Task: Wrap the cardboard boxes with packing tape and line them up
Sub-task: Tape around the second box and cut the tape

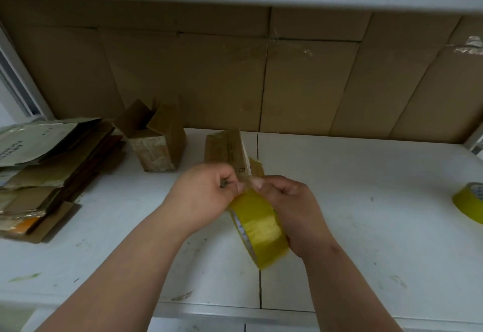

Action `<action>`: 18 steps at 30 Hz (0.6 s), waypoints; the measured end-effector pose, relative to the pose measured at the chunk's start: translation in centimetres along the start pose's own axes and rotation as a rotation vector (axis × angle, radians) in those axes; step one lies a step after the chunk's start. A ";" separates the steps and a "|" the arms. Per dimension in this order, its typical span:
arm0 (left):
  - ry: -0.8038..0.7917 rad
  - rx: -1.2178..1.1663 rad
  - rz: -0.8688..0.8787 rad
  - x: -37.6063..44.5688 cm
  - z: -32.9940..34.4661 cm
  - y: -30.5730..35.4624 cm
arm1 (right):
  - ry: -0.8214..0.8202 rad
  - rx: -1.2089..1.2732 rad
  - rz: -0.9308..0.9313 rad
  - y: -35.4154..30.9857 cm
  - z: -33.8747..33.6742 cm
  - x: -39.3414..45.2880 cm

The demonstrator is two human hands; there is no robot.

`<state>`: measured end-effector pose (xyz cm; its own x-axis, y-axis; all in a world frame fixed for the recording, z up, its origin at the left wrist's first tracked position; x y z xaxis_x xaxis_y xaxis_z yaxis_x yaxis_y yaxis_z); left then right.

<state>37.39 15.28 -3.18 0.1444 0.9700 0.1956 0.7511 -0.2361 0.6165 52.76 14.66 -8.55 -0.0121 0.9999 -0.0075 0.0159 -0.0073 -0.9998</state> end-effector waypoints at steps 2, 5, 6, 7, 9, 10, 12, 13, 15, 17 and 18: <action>0.113 -0.080 -0.098 -0.7 -1.1 -1.6 | -0.044 0.010 -0.004 0.0 0.0 -0.2; 0.276 -0.178 -0.246 -1.7 -2.9 -4.0 | -0.256 0.080 -0.025 -0.1 0.8 -0.9; 0.308 -0.185 -0.274 -2.0 -3.4 -4.4 | -0.356 0.080 -0.035 -0.1 1.5 -1.4; 0.337 -0.187 -0.291 -2.1 -3.8 -4.7 | -0.444 0.073 -0.041 -0.1 2.2 -2.0; 0.389 -0.218 -0.312 -2.5 -4.5 -5.1 | -0.537 0.070 -0.050 -0.1 3.1 -2.7; 0.403 -0.255 -0.319 -2.6 -4.7 -5.3 | -0.545 0.073 -0.055 -0.2 3.1 -2.8; 0.397 -0.351 -0.329 -2.9 -4.5 -5.5 | -0.522 0.080 -0.075 -0.7 2.8 -2.4; 0.386 -0.393 -0.342 -3.0 -4.2 -5.6 | -0.513 0.080 -0.087 -1.2 2.6 -2.2; 0.391 -0.480 -0.367 -3.4 -3.8 -5.9 | -0.526 0.058 -0.111 -2.0 2.5 -2.0; 0.417 -0.576 -0.382 -3.6 -4.0 -6.2 | -0.548 0.020 -0.126 -2.7 2.5 -1.9; 0.429 -0.616 -0.391 -3.6 -4.2 -6.4 | -0.548 0.001 -0.129 -2.9 2.4 -1.9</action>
<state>29.36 13.05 -4.68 -0.4033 0.9117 0.0778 0.1929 0.0016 0.9812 50.38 12.77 -5.63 -0.5311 0.8404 0.1079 -0.0207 0.1144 -0.9932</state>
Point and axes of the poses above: each hand's wrist, its own x-axis towards the middle knuckle, its own z-axis out of the palm, y = z × x, the point moved 9 cm from there along x, towards the middle knuckle
